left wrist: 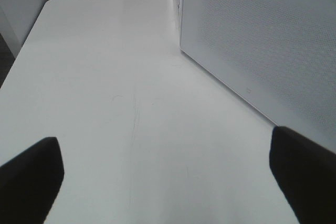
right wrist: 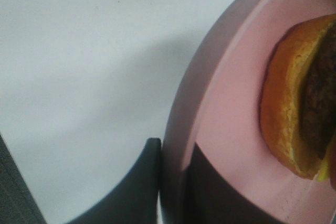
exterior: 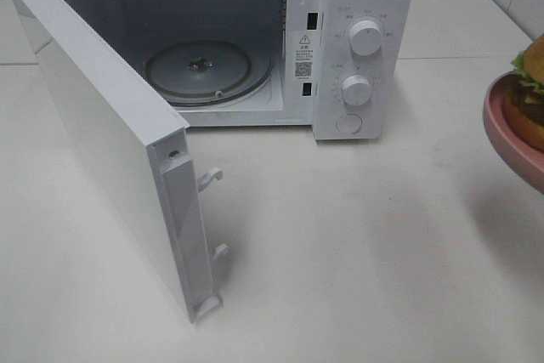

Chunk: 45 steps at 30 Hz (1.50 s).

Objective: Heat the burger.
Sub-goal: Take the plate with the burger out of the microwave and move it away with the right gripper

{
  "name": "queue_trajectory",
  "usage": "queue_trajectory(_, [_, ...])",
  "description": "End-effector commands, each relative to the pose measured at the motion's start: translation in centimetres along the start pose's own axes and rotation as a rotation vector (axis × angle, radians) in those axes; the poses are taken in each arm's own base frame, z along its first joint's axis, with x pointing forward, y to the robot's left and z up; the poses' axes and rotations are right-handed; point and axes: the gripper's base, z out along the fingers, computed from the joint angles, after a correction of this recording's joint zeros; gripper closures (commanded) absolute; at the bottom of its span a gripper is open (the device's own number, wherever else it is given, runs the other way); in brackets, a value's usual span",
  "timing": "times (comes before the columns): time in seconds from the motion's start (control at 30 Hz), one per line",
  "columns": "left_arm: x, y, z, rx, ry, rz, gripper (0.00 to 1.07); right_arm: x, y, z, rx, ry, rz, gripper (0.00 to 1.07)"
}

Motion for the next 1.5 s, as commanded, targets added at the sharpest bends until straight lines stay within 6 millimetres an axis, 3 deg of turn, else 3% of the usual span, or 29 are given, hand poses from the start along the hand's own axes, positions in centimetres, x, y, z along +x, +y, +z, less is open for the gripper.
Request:
queue_trajectory(0.03, [0.2, 0.0, -0.2, 0.002, -0.017, -0.011, 0.07, 0.3, -1.0, -0.2, 0.089, 0.036, 0.072, 1.07])
queue_trajectory(0.6, [0.2, 0.0, -0.2, 0.002, -0.017, -0.011, 0.07, 0.1, -1.4, 1.8, 0.107, 0.3, 0.33, 1.07])
queue_trajectory(1.13, [0.2, 0.0, -0.2, 0.002, -0.017, -0.011, 0.07, -2.1, -2.5, 4.1, 0.176, 0.542, 0.712, 1.07])
queue_trajectory(1.5, [0.2, 0.0, -0.2, 0.002, -0.017, -0.011, 0.07, -3.4, -2.1, 6.4, 0.21, 0.62, 0.826, 1.07])
